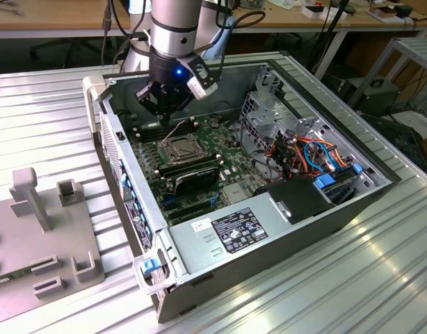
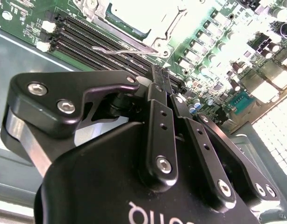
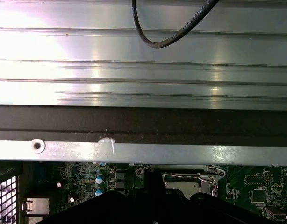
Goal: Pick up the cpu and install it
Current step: 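Install the first cpu locking lever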
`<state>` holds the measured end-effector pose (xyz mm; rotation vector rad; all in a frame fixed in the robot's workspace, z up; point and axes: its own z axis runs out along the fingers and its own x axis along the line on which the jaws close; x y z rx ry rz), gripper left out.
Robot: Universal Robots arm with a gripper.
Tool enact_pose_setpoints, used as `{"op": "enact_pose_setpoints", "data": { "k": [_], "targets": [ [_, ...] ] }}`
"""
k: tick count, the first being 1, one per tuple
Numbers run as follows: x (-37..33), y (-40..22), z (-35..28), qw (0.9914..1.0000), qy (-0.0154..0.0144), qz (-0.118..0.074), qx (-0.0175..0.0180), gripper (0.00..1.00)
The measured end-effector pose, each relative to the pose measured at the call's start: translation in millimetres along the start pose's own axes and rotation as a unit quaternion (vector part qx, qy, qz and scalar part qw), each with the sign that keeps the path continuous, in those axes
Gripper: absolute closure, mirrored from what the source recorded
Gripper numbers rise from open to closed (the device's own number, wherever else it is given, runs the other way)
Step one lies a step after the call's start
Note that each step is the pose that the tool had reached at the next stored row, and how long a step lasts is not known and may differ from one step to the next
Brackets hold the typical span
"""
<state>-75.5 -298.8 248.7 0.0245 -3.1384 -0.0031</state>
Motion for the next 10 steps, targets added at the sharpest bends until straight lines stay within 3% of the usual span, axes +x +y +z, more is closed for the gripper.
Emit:
{"op": "enact_pose_setpoints", "data": {
  "k": [9, 10],
  "targets": [
    [-1.4, 0.0, 0.5, 1.0, 0.0, 0.0, 0.0, 0.89],
    [-1.5, 0.0, 0.5, 0.99999, -0.0001, 0.0, -0.0038, 0.89]
  ]
}}
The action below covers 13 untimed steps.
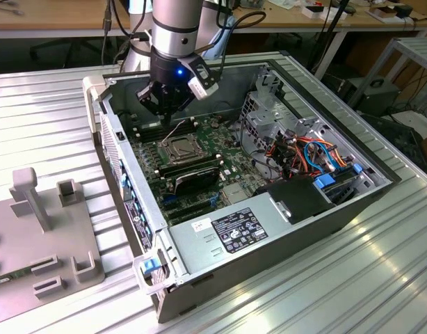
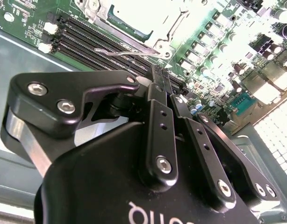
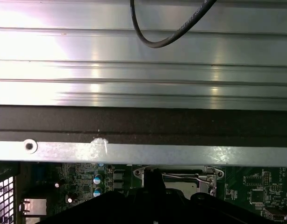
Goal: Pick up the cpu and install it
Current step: 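Install the first cpu locking lever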
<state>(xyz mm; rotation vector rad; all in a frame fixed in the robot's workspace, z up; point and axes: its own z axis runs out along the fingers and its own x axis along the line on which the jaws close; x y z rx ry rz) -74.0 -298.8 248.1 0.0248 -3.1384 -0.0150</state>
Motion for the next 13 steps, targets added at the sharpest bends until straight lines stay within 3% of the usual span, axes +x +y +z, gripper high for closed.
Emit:
{"op": "enact_pose_setpoints", "data": {
  "k": [6, 8, 10, 13],
  "targets": [
    [0.1, -0.1, 0.0, 0.99945, -0.0006, 0.0, -0.0333, 0.89],
    [0.0, -0.9, 0.0, 0.99837, -0.001, 0.0, -0.0571, 0.89],
    [-0.1, -2.2, 0.0, 0.99812, -0.0011, 0.0, -0.0612, 0.89],
    [-0.4, -5.3, -0.1, 0.9981, -0.001, 0.0, -0.0616, 0.89]
  ]
}}
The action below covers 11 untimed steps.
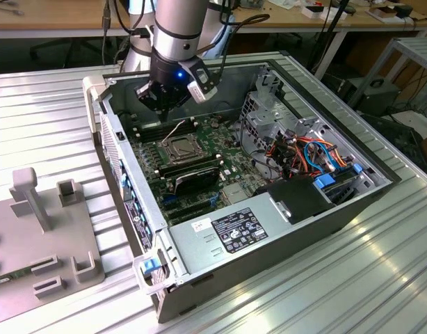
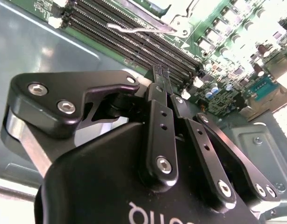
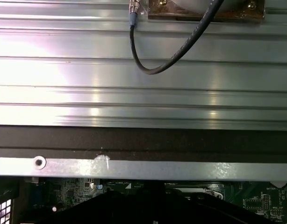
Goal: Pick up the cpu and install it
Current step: 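Install the first cpu locking lever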
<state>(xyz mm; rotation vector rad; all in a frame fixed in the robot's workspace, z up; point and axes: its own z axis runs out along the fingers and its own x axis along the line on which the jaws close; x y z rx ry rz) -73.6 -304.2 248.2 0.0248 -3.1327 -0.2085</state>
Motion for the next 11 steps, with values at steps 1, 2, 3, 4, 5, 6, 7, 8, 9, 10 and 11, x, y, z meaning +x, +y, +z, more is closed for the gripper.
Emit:
{"op": "enact_pose_setpoints", "data": {
  "k": [1, 2, 3, 4, 5, 6, 7, 8, 9, 10, 11],
  "targets": [
    [-0.2, -1.1, -0.1, 1.0, 0.0, 0.0, 0.0, 0.89],
    [-0.3, -2.2, -0.3, 1.0, 0.0, 0.0, 0.0, 0.89],
    [-0.5, -3.3, -0.4, 1.0, 0.0, 0.0, 0.0, 0.89],
    [-0.7, -4.2, -0.6, 1.0, 0.0, 0.0, 0.0, 0.89],
    [-0.8, -5.2, -0.7, 1.0, 0.0, 0.0, 0.0, 0.89],
    [-1.0, -6.2, -0.8, 1.0, 0.0, 0.0, -0.0005, 0.89],
    [-1.0, -6.8, -0.9, 1.0, 0.0, 0.0, -0.0015, 0.89],
    [-1.3, -7.2, -0.9, 1.0, -0.0001, 0.0, -0.0027, 0.89],
    [-1.9, -7.3, -0.9, 0.99999, -0.0001, 0.0, -0.0033, 0.89],
    [-2.5, -7.4, -0.8, 0.99999, -0.0001, 0.0, -0.0035, 0.89],
    [-3.4, -7.4, -0.6, 0.99999, -0.0001, 0.0, -0.0037, 0.89]
  ]
}}
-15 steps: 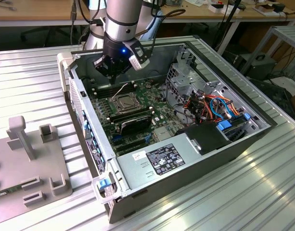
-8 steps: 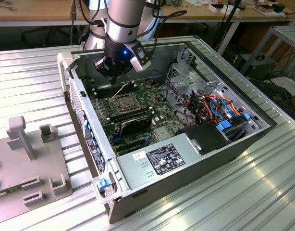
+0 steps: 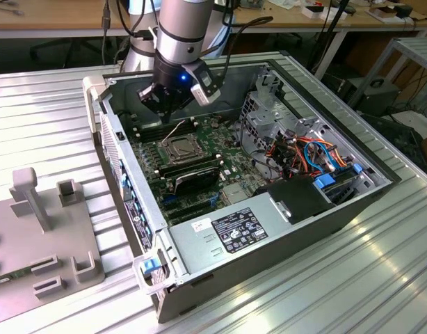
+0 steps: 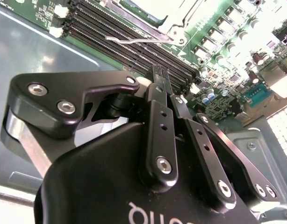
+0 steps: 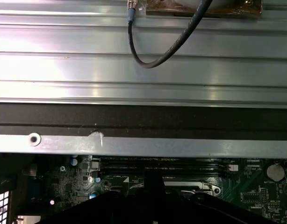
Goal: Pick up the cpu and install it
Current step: 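Install the first cpu locking lever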
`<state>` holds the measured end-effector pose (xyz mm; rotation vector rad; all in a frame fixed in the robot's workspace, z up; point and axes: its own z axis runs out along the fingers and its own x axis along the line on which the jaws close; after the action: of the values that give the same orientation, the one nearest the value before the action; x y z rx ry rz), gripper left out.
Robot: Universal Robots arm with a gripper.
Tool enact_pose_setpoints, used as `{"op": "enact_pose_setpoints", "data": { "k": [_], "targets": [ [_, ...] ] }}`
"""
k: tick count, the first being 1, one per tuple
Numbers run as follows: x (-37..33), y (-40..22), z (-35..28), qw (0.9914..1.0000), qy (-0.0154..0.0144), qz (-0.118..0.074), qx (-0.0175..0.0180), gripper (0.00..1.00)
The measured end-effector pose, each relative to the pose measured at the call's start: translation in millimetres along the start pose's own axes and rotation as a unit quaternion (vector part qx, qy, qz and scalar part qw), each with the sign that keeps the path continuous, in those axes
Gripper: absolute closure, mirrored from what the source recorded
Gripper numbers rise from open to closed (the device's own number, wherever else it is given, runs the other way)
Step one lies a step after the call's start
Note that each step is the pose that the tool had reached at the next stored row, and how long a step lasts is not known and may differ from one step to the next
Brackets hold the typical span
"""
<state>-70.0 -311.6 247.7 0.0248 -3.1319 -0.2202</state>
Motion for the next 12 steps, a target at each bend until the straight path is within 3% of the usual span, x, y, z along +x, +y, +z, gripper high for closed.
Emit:
{"op": "enact_pose_setpoints", "data": {
  "k": [8, 12],
  "targets": [
    [-9.2, -1.2, 5.2, 1.0, 0.0004, 0.0, 0.0, 0.89],
    [-9.4, -1.3, 5.4, 1.0, 0.0005, 0.0, 0.0001, 0.89]
  ]
}}
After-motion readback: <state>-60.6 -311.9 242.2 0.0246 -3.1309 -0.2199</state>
